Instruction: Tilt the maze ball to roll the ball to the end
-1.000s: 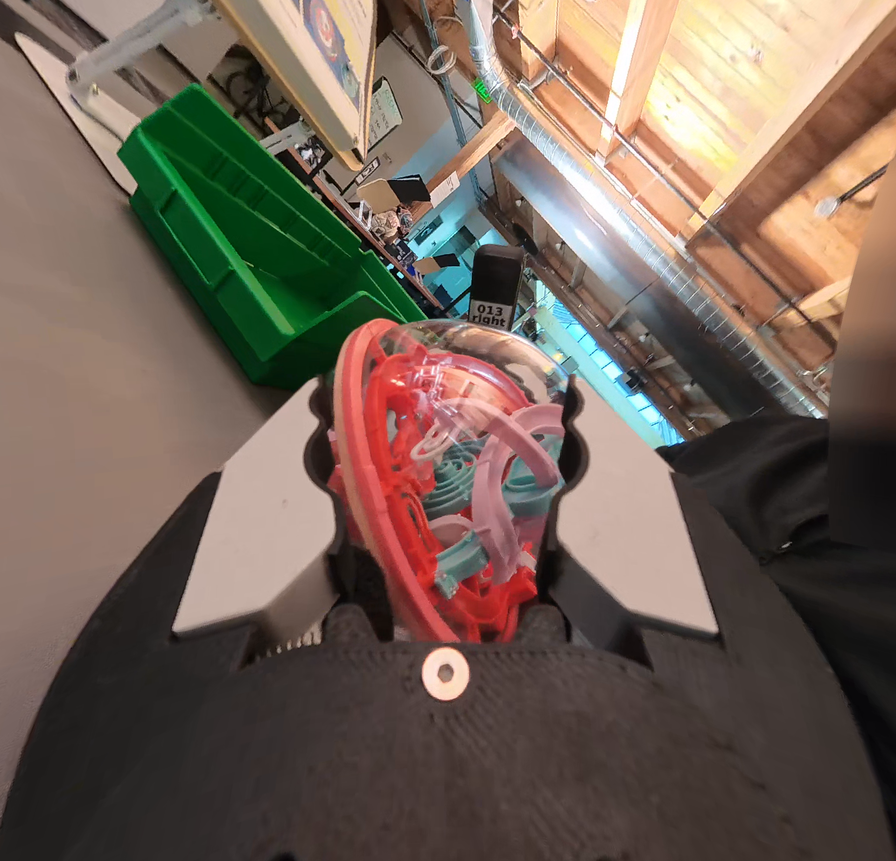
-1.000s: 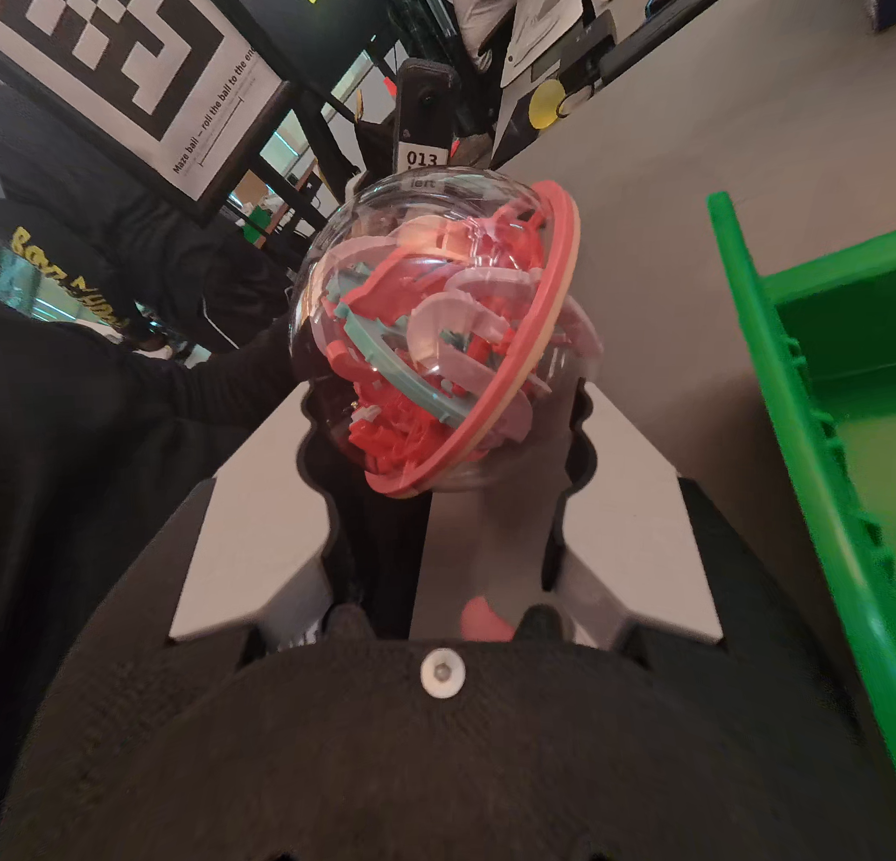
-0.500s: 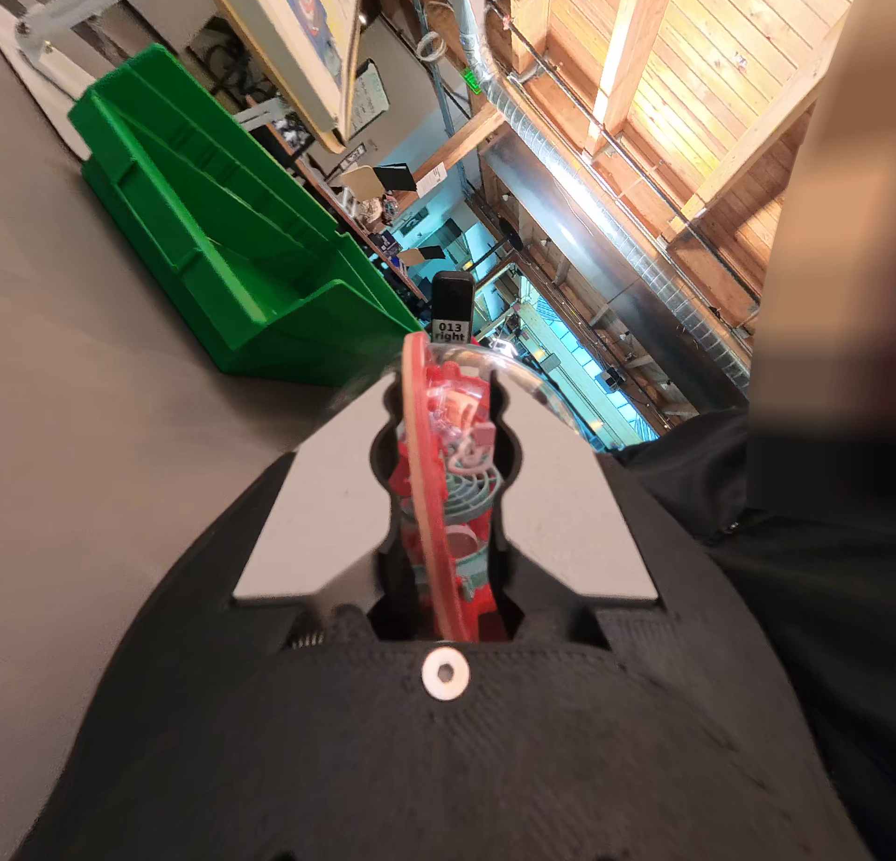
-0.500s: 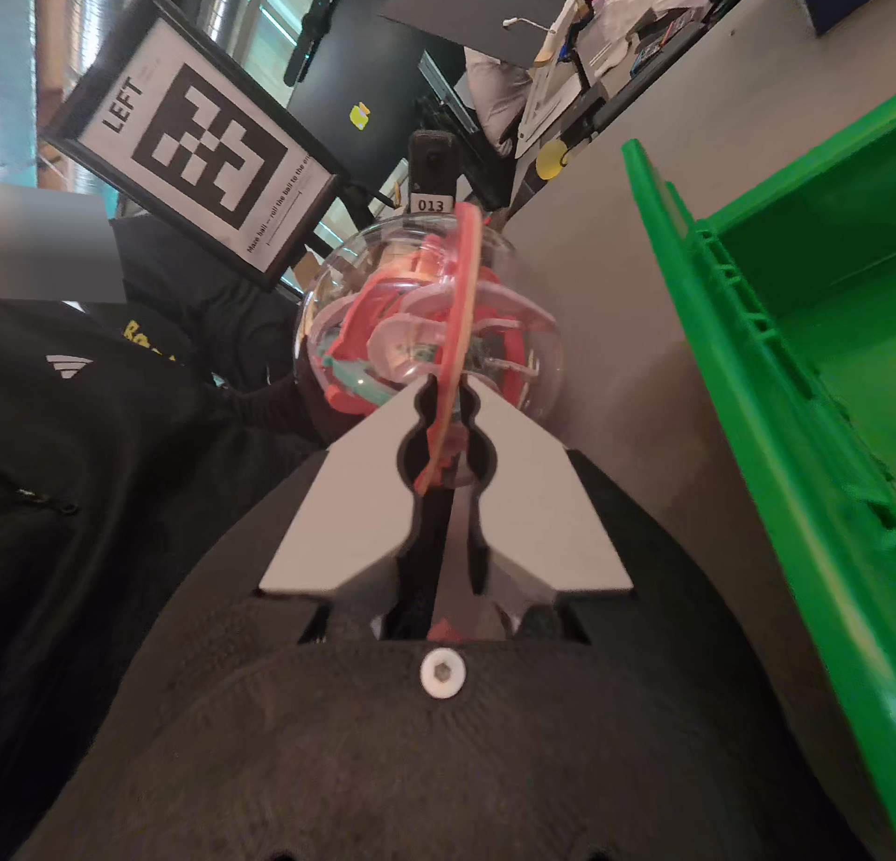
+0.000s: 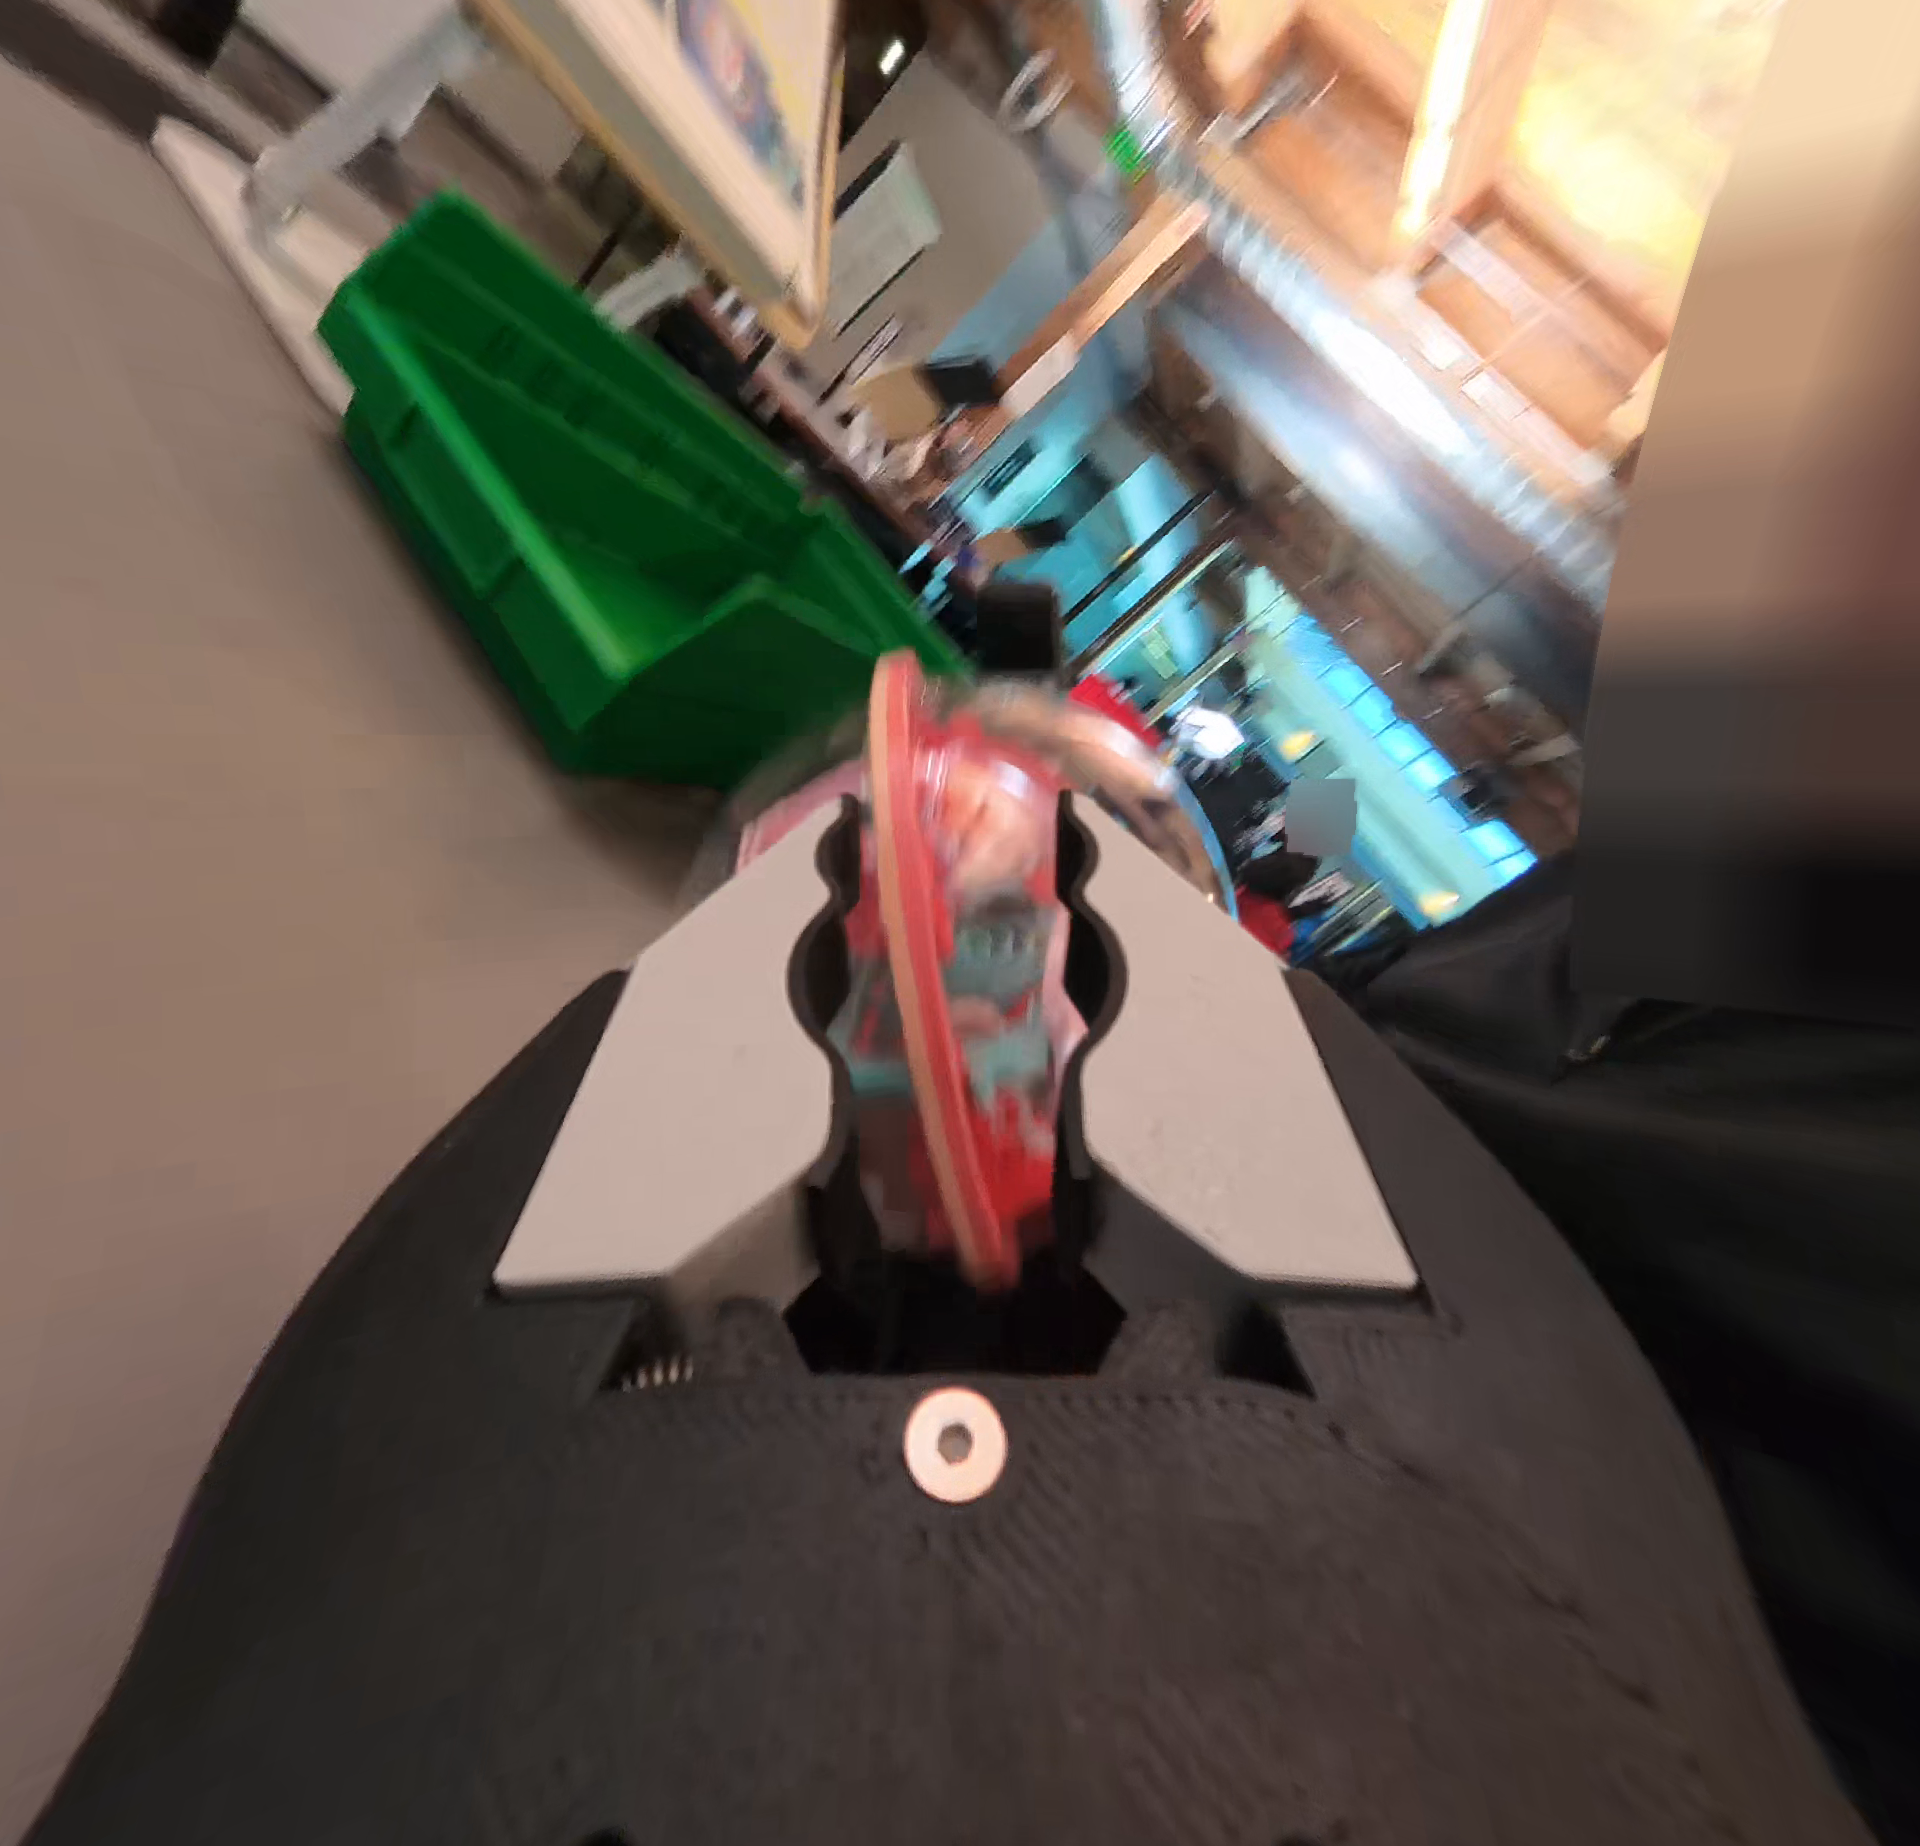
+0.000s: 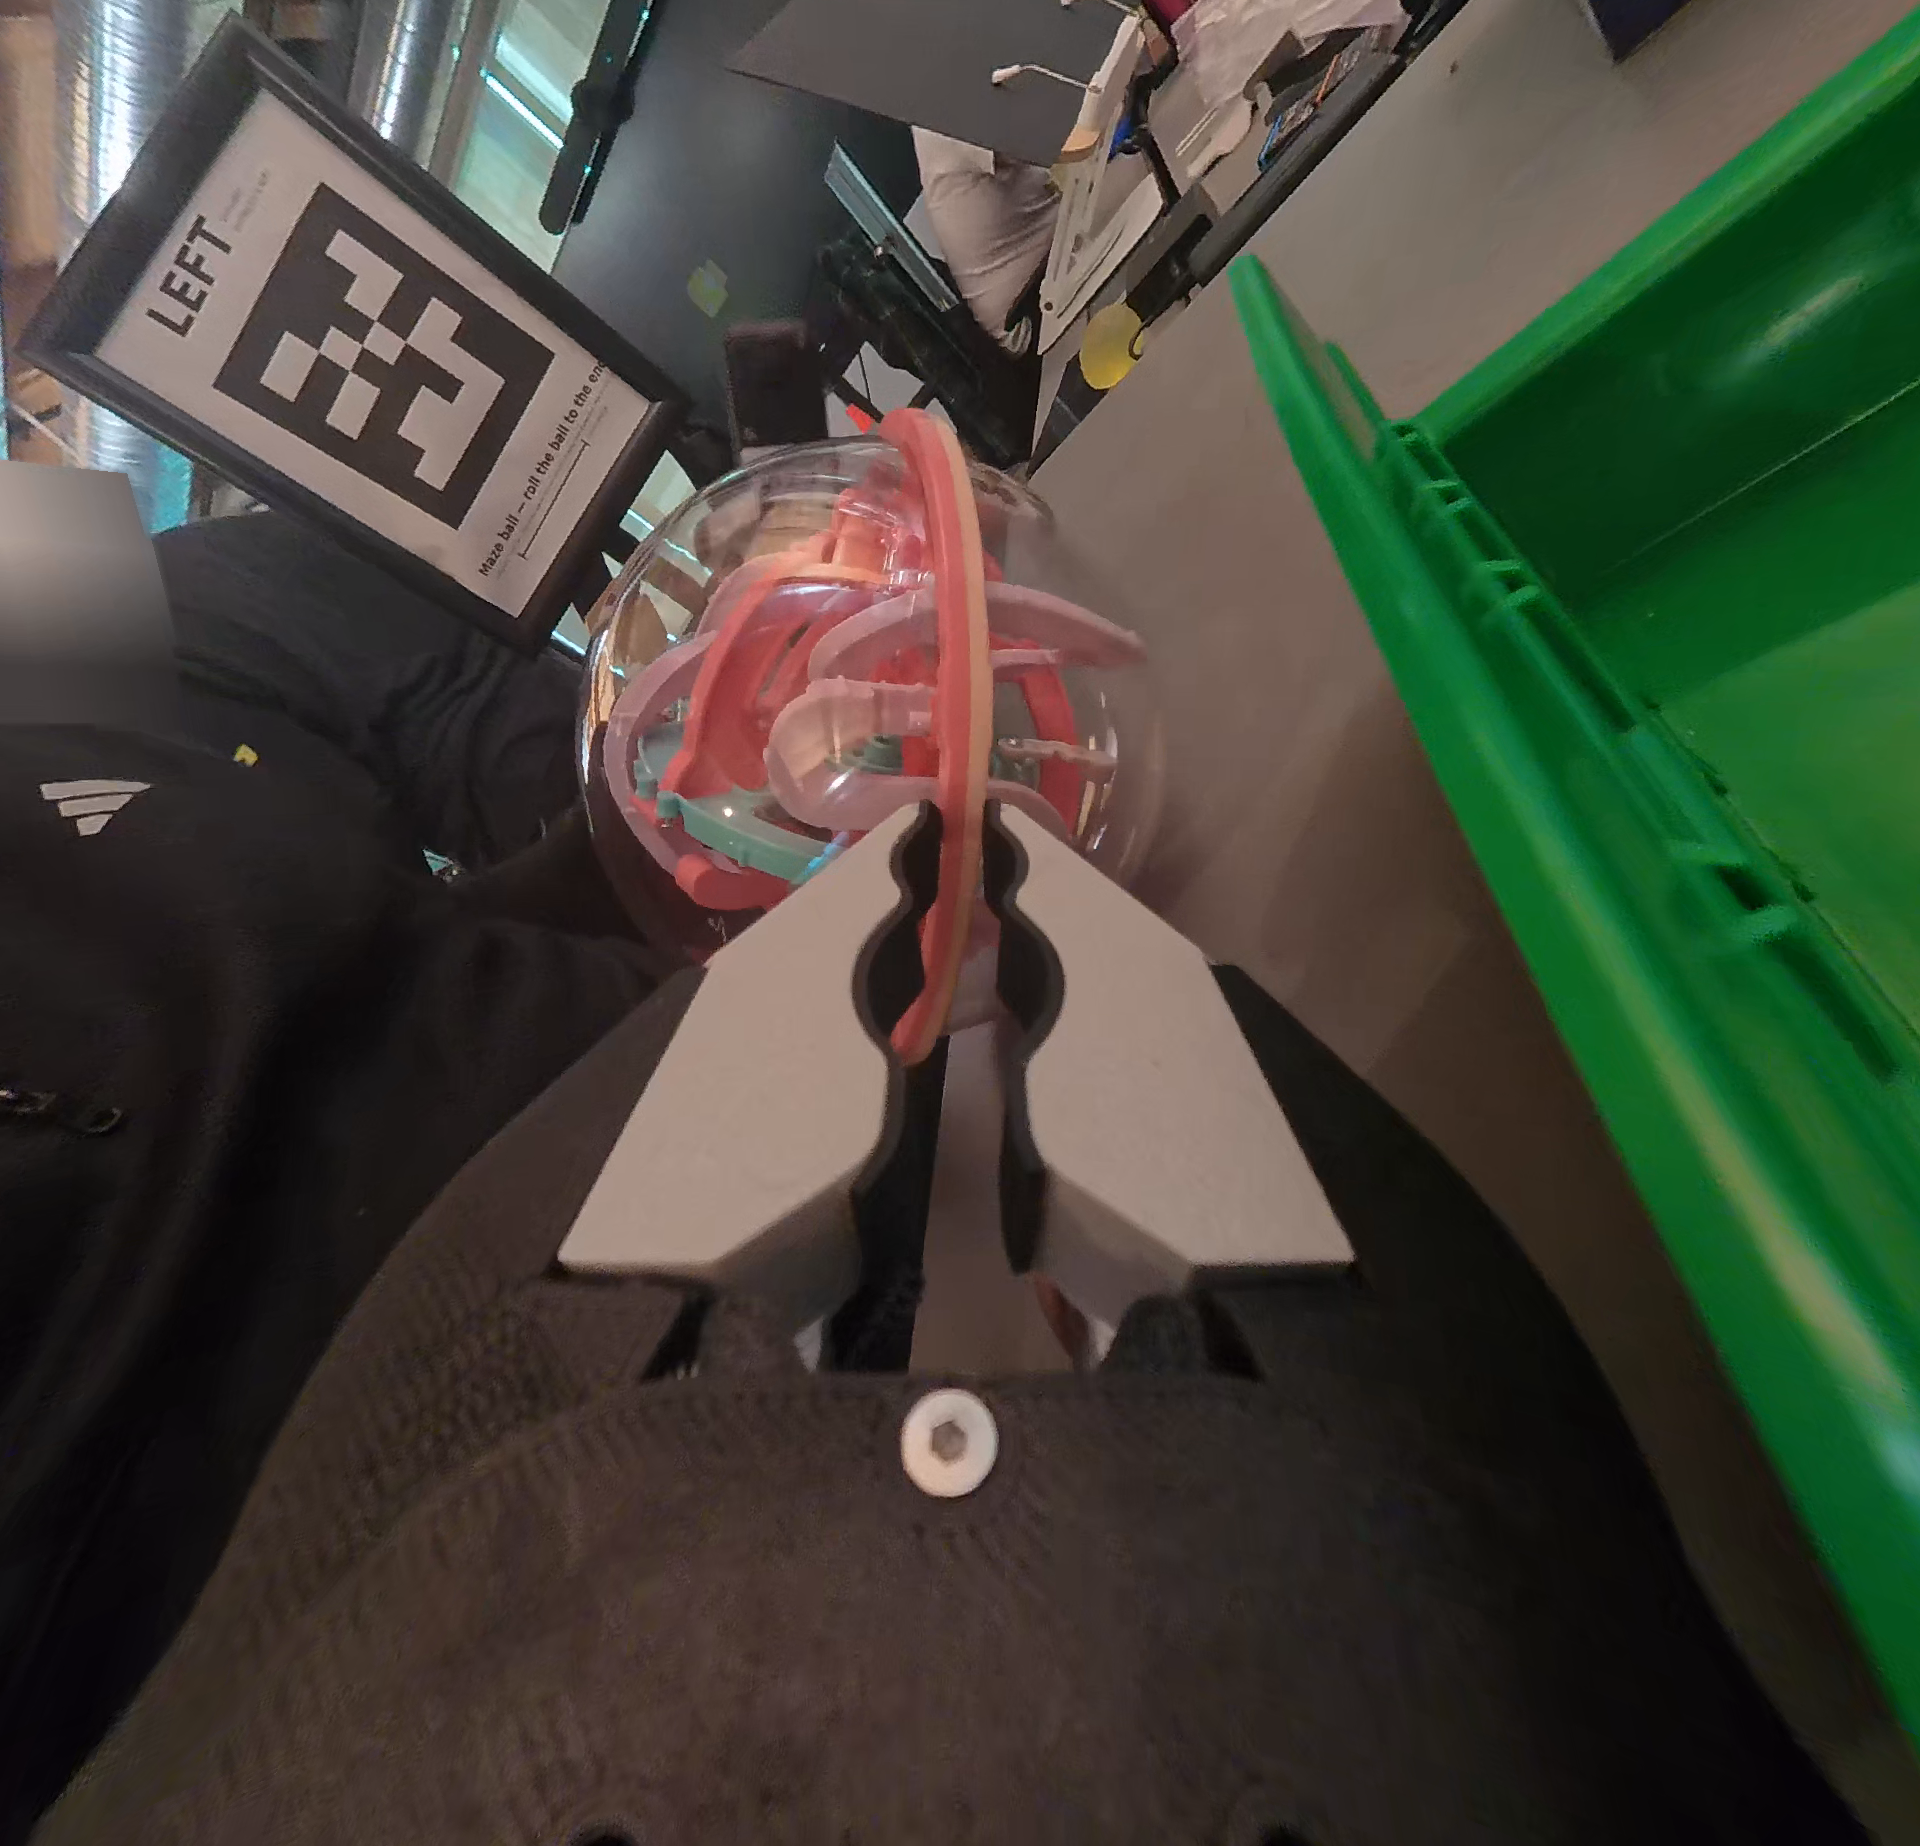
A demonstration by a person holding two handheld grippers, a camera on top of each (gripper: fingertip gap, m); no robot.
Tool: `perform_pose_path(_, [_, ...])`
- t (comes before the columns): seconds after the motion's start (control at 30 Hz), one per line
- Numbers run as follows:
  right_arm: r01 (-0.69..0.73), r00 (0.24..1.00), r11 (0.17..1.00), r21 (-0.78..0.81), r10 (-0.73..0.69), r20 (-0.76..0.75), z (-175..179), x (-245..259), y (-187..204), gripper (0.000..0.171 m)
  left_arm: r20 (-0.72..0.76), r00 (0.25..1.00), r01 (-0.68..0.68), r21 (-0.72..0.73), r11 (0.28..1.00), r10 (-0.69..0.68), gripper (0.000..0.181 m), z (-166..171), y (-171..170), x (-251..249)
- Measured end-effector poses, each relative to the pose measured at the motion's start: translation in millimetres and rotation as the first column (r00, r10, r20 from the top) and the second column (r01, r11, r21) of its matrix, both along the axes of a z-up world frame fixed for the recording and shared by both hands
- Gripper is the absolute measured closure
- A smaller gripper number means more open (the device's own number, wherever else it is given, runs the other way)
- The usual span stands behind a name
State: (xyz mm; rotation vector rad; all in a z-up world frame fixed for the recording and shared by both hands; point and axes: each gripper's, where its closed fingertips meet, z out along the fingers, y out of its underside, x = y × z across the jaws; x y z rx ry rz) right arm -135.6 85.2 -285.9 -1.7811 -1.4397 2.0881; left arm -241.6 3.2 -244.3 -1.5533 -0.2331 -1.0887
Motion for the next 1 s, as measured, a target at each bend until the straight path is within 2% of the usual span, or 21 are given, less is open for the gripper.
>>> perform_pose_path(0.1, [0.029, 1.0, 0.999, -0.02, -0.03, -0.003, 0.6, -0.3, 1.7, 0.165, 0.024, 0.999, -0.023, -0.037, 0.999, 0.024, 0.138, -16.3, -15.1, 11.8])
perform_pose_path(0.17, [0.038, 0.999, 0.999, -0.031, -0.038, -0.005, 1.0, 0.2, 1.5, 0.166, 0.111, 0.992, -0.062, 0.022, 0.998, 0.059, 0.139, -17.1, -25.2, 16.8])
perform_pose_path(0.27, [0.04, 0.999, 0.999, -0.02, -0.04, 0.004, -0.7, 2.5, 0.6, 0.165, 0.198, 0.974, -0.135, 0.101, 0.986, 0.113, 0.152, -22.3, -34.4, 22.2])
perform_pose_path(0.37, [0.045, 0.999, 0.999, 0.0, -0.045, 0.005, -3.3, 4.3, 1.6, 0.165, 0.276, 0.955, -0.144, 0.123, 0.982, 0.106, 0.167, -20.7, -32.4, 22.8])
perform_pose_path(0.4, [0.042, 0.999, 0.999, 0.01, -0.042, 0.004, -3.3, 5.2, 1.2, 0.165, 0.27, 0.957, -0.142, 0.131, 0.981, 0.103, 0.174, -18.4, -31.5, 22.5])
perform_pose_path(0.53, [0.039, 0.999, 0.991, 0.126, -0.035, -0.036, 2.3, 8.9, 0.9, 0.163, 0.203, 0.972, -0.132, 0.058, 0.99, 0.117, 0.175, -21.7, -23.7, 17.1])
perform_pose_path(0.57, [0.048, 0.998, 0.986, 0.161, -0.042, -0.043, 4.0, 8.9, 2.8, 0.158, 0.19, 0.976, -0.121, 0.048, 0.991, 0.11, 0.175, -21.7, -21.9, 17.3])
perform_pose_path(0.63, [0.051, 0.998, 0.968, 0.245, -0.04, -0.052, 7.1, 8.4, 6.5, 0.13, 0.17, 0.98, -0.109, 0.027, 0.994, 0.103, 0.175, -20.9, -17.3, 16.3])
perform_pose_path(0.67, [0.049, 0.997, 0.951, 0.305, -0.031, -0.064, 8.9, 8.5, 7.2, 0.123, 0.155, 0.982, -0.107, 0.018, 0.994, 0.103, 0.175, -20.5, -14.3, 15.7])
perform_pose_path(0.7, [0.056, 0.996, 0.924, 0.378, -0.027, -0.081, 10.8, 8.0, 8.6, 0.108, 0.149, 0.983, -0.109, 0.007, 0.994, 0.107, 0.174, -20.3, -10.8, 14.7])
perform_pose_path(0.73, [0.055, 0.995, 0.886, 0.461, -0.009, -0.101, 12.9, 8.0, 7.7, 0.085, 0.151, 0.982, -0.111, -0.002, 0.994, 0.11, 0.174, -20.0, -7.5, 13.6])
perform_pose_path(0.77, [0.042, 0.991, 0.834, 0.55, 0.034, -0.127, 16.3, 9.4, 2.3, 0.065, 0.152, 0.983, -0.103, -0.002, 0.995, 0.102, 0.174, -18.7, -4.5, 14.7])
perform_pose_path(0.8, [0.044, 0.985, 0.774, 0.632, 0.072, -0.156, 21.6, 10.9, -4.4, 0.055, 0.149, 0.984, -0.096, 0.001, 0.995, 0.095, 0.173, -17.3, -1.8, 16.7])
perform_pose_path(0.87, [0.041, 0.97, 0.653, 0.756, 0.156, -0.187, 29.7, 13.6, -23.6, 0.041, 0.137, 0.987, -0.088, -0.012, 0.996, 0.089, 0.173, -16.7, 4.3, 21.3])
perform_pose_path(0.93, [-0.014, 0.958, 0.559, 0.829, 0.244, -0.148, 26.7, 16.0, -46.4, 0.035, 0.107, 0.991, -0.082, -0.035, 0.996, 0.086, 0.173, -18.2, 11.0, 27.2])
perform_pose_path(1.0, [-0.05, 0.954, 0.432, 0.9, 0.287, -0.085, 14.9, 13.4, -56.4, 0.021, 0.089, 0.994, -0.057, -0.045, 0.997, 0.061, 0.173, -17.2, 17.9, 34.8])
